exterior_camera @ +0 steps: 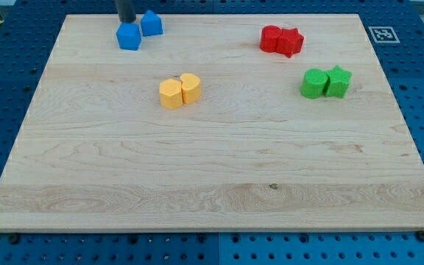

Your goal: Slide the blue triangle down a bit

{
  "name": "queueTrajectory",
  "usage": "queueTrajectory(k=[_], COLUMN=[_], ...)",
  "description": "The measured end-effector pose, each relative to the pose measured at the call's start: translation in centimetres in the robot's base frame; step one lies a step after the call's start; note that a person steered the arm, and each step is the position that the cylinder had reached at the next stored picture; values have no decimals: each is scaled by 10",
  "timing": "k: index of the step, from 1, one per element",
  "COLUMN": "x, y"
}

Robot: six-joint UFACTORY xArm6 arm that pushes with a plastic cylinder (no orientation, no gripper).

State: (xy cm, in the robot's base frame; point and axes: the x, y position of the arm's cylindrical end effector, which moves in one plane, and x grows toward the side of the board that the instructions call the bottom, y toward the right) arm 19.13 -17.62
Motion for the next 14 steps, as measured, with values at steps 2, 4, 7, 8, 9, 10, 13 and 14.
queueTrajectory(k=[2, 4, 7, 8, 9, 10, 13, 14], x=[0, 0, 26, 26, 26, 20, 19, 19], y=[31, 63, 39, 43, 43, 44, 87, 89])
